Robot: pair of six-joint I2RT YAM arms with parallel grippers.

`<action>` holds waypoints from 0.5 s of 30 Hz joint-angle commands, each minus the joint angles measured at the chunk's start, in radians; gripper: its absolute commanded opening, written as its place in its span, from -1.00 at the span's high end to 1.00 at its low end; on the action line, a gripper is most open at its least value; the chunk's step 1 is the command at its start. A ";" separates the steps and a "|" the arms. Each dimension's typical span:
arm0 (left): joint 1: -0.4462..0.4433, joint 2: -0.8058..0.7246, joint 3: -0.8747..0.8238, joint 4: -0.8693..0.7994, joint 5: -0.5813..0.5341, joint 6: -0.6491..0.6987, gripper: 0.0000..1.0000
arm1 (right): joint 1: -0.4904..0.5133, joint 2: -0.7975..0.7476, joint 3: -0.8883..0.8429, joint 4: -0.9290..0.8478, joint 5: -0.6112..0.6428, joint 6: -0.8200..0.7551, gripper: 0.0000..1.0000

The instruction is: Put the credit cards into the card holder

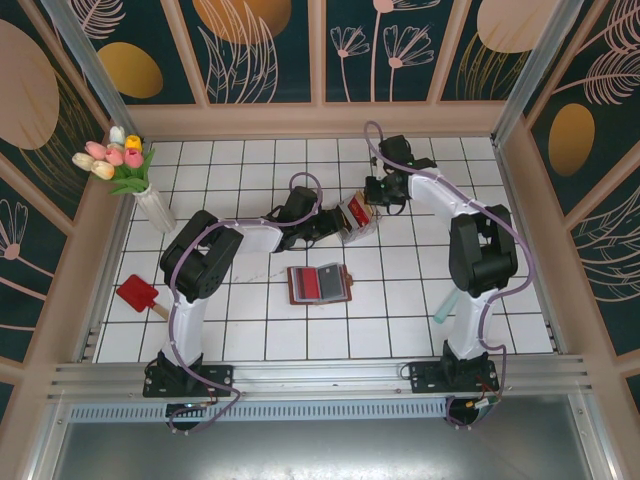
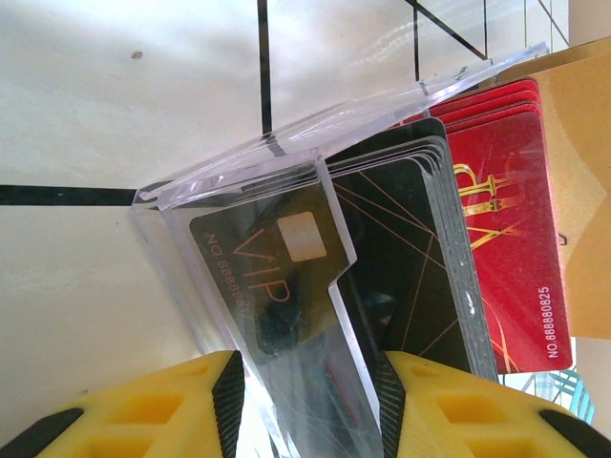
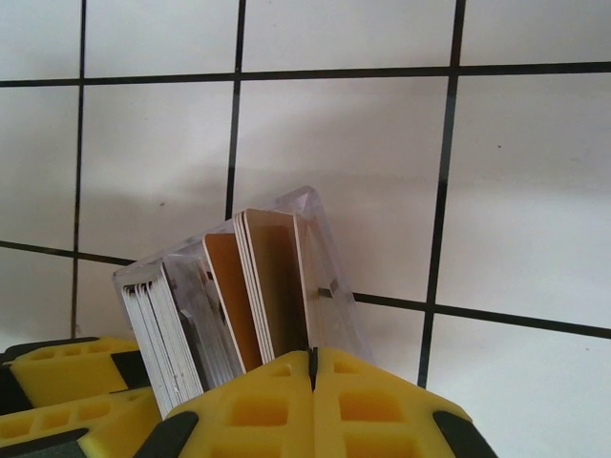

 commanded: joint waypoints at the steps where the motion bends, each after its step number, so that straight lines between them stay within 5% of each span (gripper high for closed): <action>1: 0.001 0.016 -0.020 -0.084 -0.004 0.026 0.13 | 0.015 -0.046 0.030 -0.063 0.091 -0.010 1.00; 15: 0.001 0.000 -0.023 -0.083 -0.005 0.032 0.13 | 0.012 -0.100 0.002 -0.031 0.115 0.013 1.00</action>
